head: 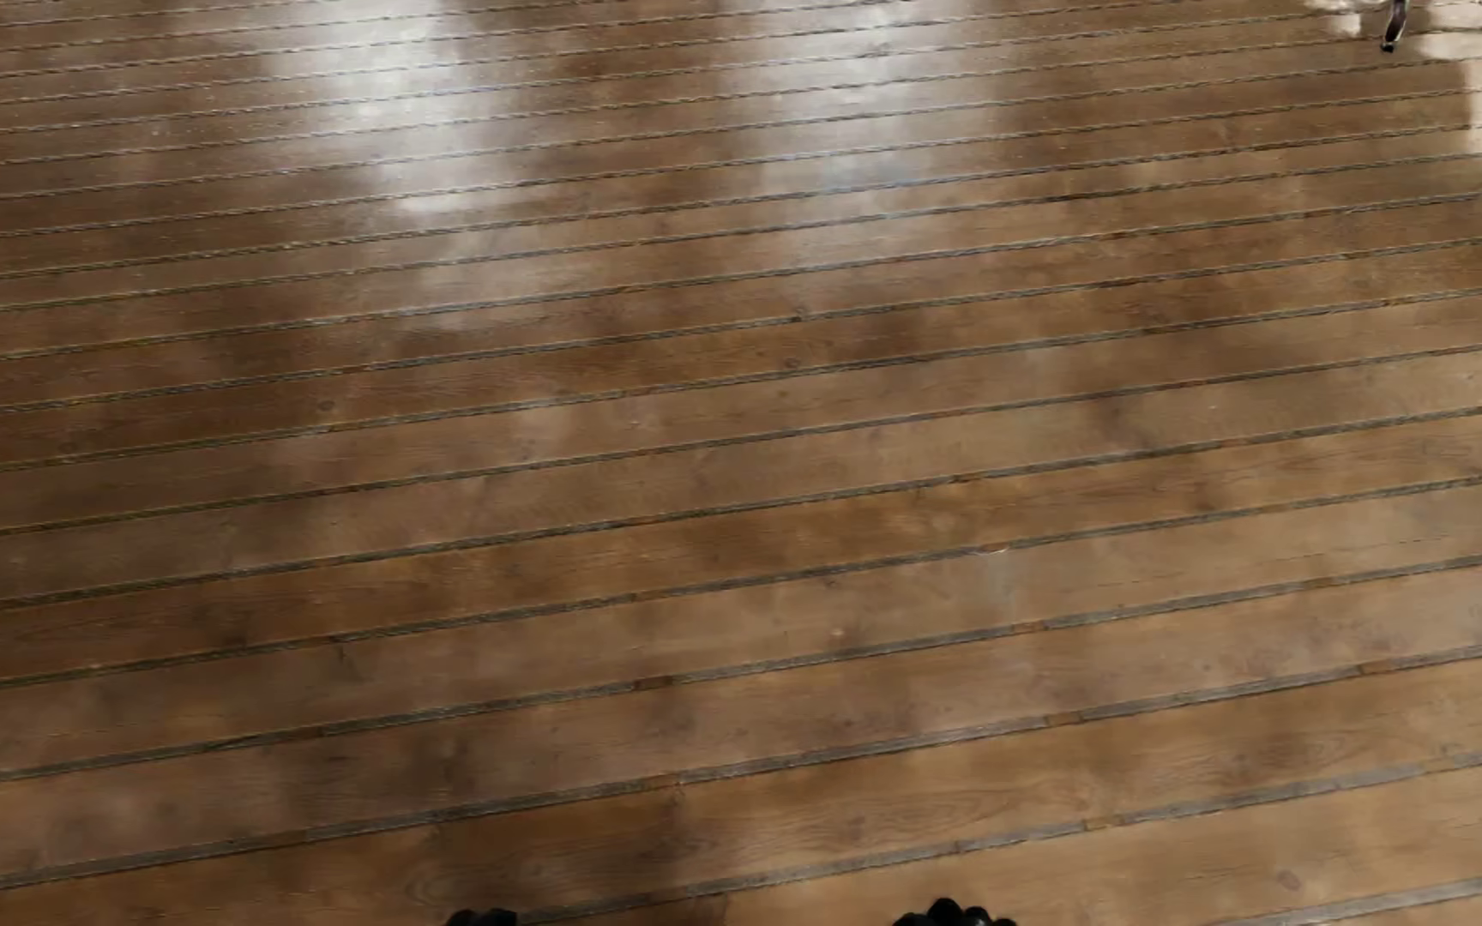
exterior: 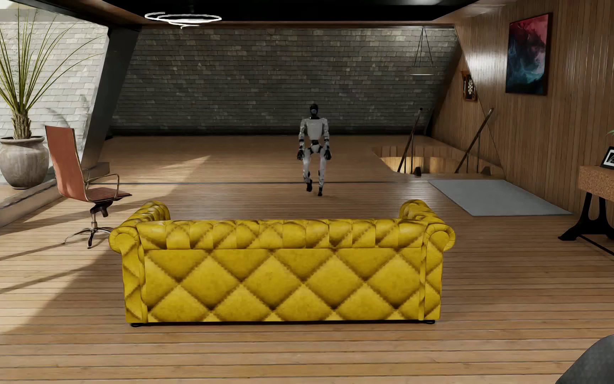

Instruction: Move towards the sofa

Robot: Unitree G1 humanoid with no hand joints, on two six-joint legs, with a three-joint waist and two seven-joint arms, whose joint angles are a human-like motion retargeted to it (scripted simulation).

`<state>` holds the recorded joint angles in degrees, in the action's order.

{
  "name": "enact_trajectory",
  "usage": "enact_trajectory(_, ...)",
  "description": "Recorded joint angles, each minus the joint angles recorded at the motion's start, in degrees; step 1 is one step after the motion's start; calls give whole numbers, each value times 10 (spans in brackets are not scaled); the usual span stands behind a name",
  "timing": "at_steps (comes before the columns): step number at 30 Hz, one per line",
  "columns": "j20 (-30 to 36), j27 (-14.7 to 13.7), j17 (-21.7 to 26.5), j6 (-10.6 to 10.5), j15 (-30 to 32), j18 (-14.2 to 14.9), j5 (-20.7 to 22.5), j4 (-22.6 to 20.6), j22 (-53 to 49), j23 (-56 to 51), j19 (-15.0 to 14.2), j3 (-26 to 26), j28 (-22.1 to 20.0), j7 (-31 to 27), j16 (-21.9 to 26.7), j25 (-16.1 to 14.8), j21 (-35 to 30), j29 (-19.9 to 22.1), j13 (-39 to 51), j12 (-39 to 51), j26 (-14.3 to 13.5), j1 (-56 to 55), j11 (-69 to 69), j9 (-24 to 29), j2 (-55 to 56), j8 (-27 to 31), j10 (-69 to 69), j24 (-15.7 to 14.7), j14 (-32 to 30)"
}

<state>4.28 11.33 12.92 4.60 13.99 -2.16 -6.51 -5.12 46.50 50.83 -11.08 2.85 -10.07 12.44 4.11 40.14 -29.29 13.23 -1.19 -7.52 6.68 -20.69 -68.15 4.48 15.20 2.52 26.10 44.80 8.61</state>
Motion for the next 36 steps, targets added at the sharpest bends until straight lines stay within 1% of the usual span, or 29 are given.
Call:
enact_trajectory(2, -12, -16, 23, 10, -56, -5, 14, -16, -5, -34, 5, -5, -21, 2, -1, -6, 26, 12, -34, 12, -18, 49, -49, 3, 72, 19, -4, 5, 30)
enact_trajectory(3, -17, -17, 22, 13, -77, -7, 22, -23, -10, -54, 26, -9, -26, 0, -4, -16, 51, 22, -55, 18, -23, 72, -41, 4, 105, 26, -3, 6, 46)
enact_trajectory(5, -12, -17, 13, 14, -160, -11, 33, -30, -40, -89, 44, -22, -25, -7, -3, -34, 108, 30, -89, 20, -33, 116, 41, 2, 158, 27, -6, 1, 72)
enact_trajectory(6, -3, -16, 6, 13, -185, -11, 32, -32, -55, -101, 63, -29, -25, -11, 1, -35, 136, 33, -102, 23, -41, 139, 114, 1, 177, 19, -14, 1, 79)
enact_trajectory(7, 6, -14, 1, 12, -193, -10, 30, -35, -65, -110, 69, -36, -28, -15, 6, -33, 162, 37, -113, 27, -50, 161, 204, -1, 189, 8, -26, 6, 84)
enact_trajectory(9, 27, -13, -13, 10, -169, -7, 24, -40, -77, -115, 87, -50, -42, -25, 16, -17, 193, 45, -127, 34, -58, 208, 410, -8, 194, -29, -64, 20, 85)
enact_trajectory(10, 41, -16, -19, 8, -153, -6, 27, -42, -77, -111, 86, -56, -47, -32, 21, -2, 197, 45, -130, 39, -54, 232, 507, -13, 189, -43, -85, 24, 82)
enact_trajectory(11, 52, -22, -20, 6, -154, -4, 33, -45, -72, -106, 66, -62, -50, -40, 23, 13, 199, 41, -134, 43, -48, 254, 572, -17, 188, -41, -95, 26, 81)
enact_trajectory(12, 60, -28, -19, 3, -153, -1, 40, -47, -63, -98, 65, -69, -51, -49, 24, 27, 200, 34, -138, 45, -42, 274, 590, -22, 189, -29, -99, 25, 81)
enact_trajectory(14, 64, -42, -22, -5, -86, 9, 62, -38, -34, -79, 112, -80, -33, -69, 27, 55, 199, 23, -145, 43, -22, 316, 532, -31, 194, -8, -96, 20, 70)
enact_trajectory(15, 58, -44, -25, -13, -56, 13, 70, -27, -18, -65, 118, -84, -22, -75, 28, 67, 201, 18, -146, 36, -8, 331, 498, -34, 191, -10, -79, 17, 45)
enact_trajectory(16, 46, -41, -32, -22, -55, 26, 79, -13, -5, -49, 121, -87, -16, -76, 27, 75, 208, 13, -142, 23, 10, 337, 467, -36, 183, -20, -51, 14, 7)
enact_trajectory(17, 34, -38, -41, -33, -73, 57, 92, 5, 3, -26, 119, -89, -13, -78, 27, 79, 223, 11, -130, 4, 26, 325, 448, -35, 172, -27, 3, 11, -48)
enact_trajectory(18, 31, -35, -52, -43, -92, 82, 104, 24, 7, -8, 132, -90, -3, -82, 30, 81, 238, 15, -117, -12, 33, 293, 443, -33, 155, -36, 84, 11, -109)
enact_trajectory(19, 46, -41, -61, -53, -109, 117, 115, 49, 7, 1, 137, -91, 17, -81, 39, 81, 248, 25, -114, -22, 28, 245, 445, -30, 134, -46, 182, 17, -181)
enact_trajectory(20, 71, -48, -68, -62, -126, 155, 125, 82, 0, 5, 139, -90, 45, -75, 57, 83, 250, 30, -105, -30, 12, 193, 450, -26, 113, -57, 276, 29, -246)
enact_trajectory(21, 93, -58, -74, -71, -141, 164, 136, 118, -17, 6, 142, -87, 72, -68, 80, 87, 245, 30, -92, -37, -8, 139, 453, -22, 93, -65, 356, 40, -274)
enact_trajectory(22, 105, -68, -79, -79, -157, 160, 149, 137, -38, 7, 145, -81, 83, -74, 93, 96, 233, 27, -74, -46, -18, 86, 456, -18, 72, -70, 413, 46, -237)
enact_trajectory(23, 96, -78, -79, -86, -173, 146, 160, 156, -64, 6, 148, -74, 84, -75, 100, 106, 218, 22, -54, -56, -20, 37, 457, -14, 50, -71, 446, 41, -192)
enact_trajectory(25, 40, -88, -81, -95, -214, 114, 180, 172, -113, 5, 152, -58, 47, -82, 89, 123, 190, 18, -10, -84, -8, -46, 443, -8, 14, -65, 439, 5, -82)
enact_trajectory(26, 8, -89, -84, -98, -234, 114, 185, 173, -135, 4, 154, -51, 23, -86, 74, 126, 178, 15, 14, -99, -1, -78, 438, -7, -6, -58, 399, -14, -39)
enact_trajectory(27, -15, -92, -85, -98, -250, 97, 188, 173, -149, 1, 155, -45, 3, -86, 60, 127, 167, 13, 36, -109, 5, -103, 438, -6, -26, -50, 337, -30, -11)
enact_trajectory(29, -23, -101, -83, -97, -275, 73, 185, 171, -151, -12, 156, -32, -4, -70, 48, 124, 144, 14, 69, -109, 14, -132, 451, -8, -69, -36, 173, -36, -9)
enact_trajectory(30, -13, -105, -84, -95, -285, 76, 183, 165, -142, -20, 156, -26, 8, -61, 51, 118, 135, 16, 82, -103, 14, -136, 461, -10, -92, -29, 81, -28, -13)
enact_trajectory(32, 9, -111, -87, -93, -297, 105, 179, 150, -121, -30, 156, -16, 36, -47, 60, 107, 112, 19, 101, -96, 12, -126, 490, -16, -140, -15, -108, 1, -39)
enact_trajectory(33, 11, -112, -90, -91, -304, 134, 179, 144, -114, -30, 155, -11, 39, -58, 62, 105, 99, 20, 108, -97, 11, -133, 493, -18, -164, -9, -145, 14, -35)
enact_trajectory(34, 5, -110, -92, -89, -311, 143, 178, 136, -107, -28, 153, -7, 33, -79, 58, 106, 87, 20, 112, -99, 11, -135, 492, -20, -185, -3, -152, 18, -35)
enact_trajectory(35, -6, -107, -92, -87, -314, 121, 172, 126, -98, -27, 150, -4, 22, -91, 49, 107, 79, 18, 112, -102, 12, -134, 490, -22, -205, 1, -130, 14, -61)
enact_trajectory(36, -18, -102, -92, -84, -306, 88, 166, 119, -86, -25, 146, -1, 12, -94, 38, 107, 75, 16, 106, -103, 16, -140, 476, -24, -223, 3, -88, 8, -103)
